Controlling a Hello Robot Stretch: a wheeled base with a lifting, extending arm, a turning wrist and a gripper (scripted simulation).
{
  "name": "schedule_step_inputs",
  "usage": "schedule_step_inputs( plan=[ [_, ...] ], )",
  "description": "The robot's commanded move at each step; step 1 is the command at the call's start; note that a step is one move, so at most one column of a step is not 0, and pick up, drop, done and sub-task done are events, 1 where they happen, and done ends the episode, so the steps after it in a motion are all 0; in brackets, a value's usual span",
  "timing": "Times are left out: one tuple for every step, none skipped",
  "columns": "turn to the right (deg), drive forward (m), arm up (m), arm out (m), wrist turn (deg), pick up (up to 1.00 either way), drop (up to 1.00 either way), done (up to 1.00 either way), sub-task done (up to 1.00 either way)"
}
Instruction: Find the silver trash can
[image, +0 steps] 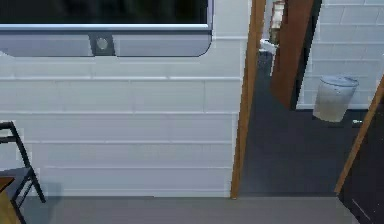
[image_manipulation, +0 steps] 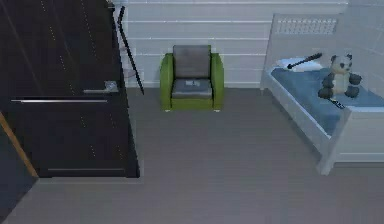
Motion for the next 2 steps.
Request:
schedule_step_inputs(
  plan=[
    [45.0,0.00,0.00,0.00,0.0,0.00,0.00,0.00,0.00],
    [12.0,0.00,0.00,0.00,0.0,0.00,0.00,0.00,0.00]
  ],
)
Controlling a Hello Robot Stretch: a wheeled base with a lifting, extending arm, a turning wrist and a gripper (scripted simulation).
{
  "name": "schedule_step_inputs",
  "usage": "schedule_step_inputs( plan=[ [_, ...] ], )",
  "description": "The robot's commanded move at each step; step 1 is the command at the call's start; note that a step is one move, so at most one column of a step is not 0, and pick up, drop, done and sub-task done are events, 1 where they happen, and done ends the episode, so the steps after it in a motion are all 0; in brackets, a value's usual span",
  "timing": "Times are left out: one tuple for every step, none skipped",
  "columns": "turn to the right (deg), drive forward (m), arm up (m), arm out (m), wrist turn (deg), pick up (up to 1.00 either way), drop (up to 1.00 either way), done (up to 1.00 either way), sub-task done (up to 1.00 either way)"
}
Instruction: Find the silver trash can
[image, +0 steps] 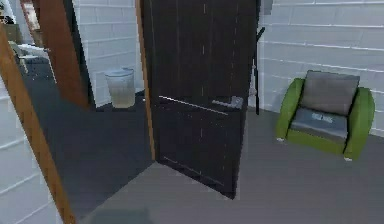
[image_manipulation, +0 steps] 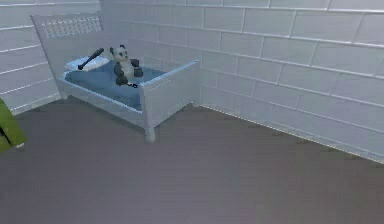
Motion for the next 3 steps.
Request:
schedule_step_inputs(
  plan=[
    [0.0,0.95,0.00,0.00,0.0,0.00,0.00,0.00,0.00],
    [-45.0,0.00,0.00,0.00,0.0,0.00,0.00,0.00,0.00],
    [-9.0,0.00,0.00,0.00,0.0,0.00,0.00,0.00,0.00]
  ],
)
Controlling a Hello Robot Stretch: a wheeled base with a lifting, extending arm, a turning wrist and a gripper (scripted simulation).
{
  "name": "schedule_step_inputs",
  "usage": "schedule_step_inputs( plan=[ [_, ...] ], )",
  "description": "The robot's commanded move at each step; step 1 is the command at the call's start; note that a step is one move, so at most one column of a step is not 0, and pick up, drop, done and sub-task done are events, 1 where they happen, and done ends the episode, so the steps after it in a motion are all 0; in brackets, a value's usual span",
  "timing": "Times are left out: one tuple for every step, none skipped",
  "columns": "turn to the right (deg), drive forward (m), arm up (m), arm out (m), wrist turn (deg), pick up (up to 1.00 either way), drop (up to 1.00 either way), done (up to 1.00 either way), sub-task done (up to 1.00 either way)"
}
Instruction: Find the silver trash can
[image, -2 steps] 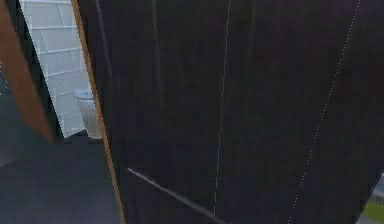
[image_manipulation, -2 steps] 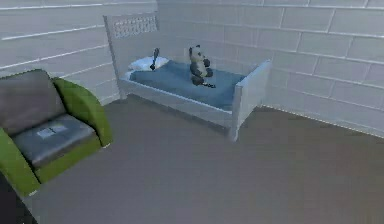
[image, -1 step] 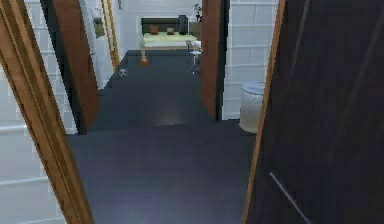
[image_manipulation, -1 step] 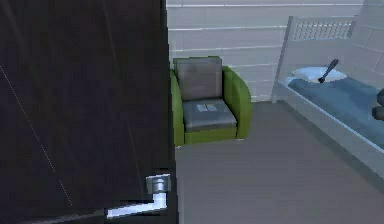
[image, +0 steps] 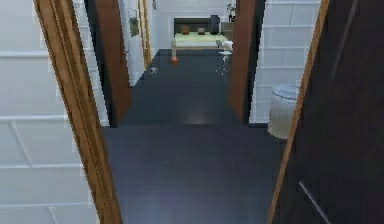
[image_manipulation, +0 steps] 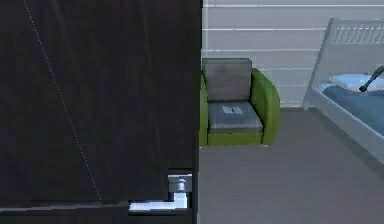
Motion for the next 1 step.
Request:
schedule_step_inputs(
  plan=[
    [0.0,0.85,0.00,0.00,0.0,0.00,0.00,0.00,0.00]
  ],
)
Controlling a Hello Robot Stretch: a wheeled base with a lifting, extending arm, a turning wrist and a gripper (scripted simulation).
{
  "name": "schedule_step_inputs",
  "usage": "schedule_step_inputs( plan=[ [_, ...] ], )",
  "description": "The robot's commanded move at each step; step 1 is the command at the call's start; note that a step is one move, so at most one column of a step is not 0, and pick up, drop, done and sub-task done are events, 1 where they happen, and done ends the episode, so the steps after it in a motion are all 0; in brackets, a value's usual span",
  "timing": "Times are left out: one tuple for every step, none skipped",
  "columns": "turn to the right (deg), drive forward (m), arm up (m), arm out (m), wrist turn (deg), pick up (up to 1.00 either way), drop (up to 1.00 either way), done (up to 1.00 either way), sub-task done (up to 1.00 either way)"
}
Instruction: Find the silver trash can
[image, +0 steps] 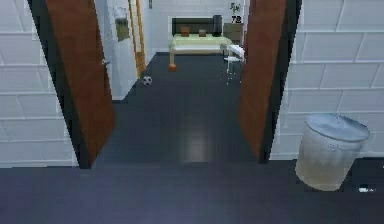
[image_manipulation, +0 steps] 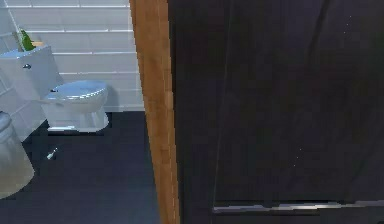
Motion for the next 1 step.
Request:
schedule_step_inputs(
  plan=[
    [18.0,0.00,0.00,0.00,0.0,0.00,0.00,0.00,0.00]
  ],
)
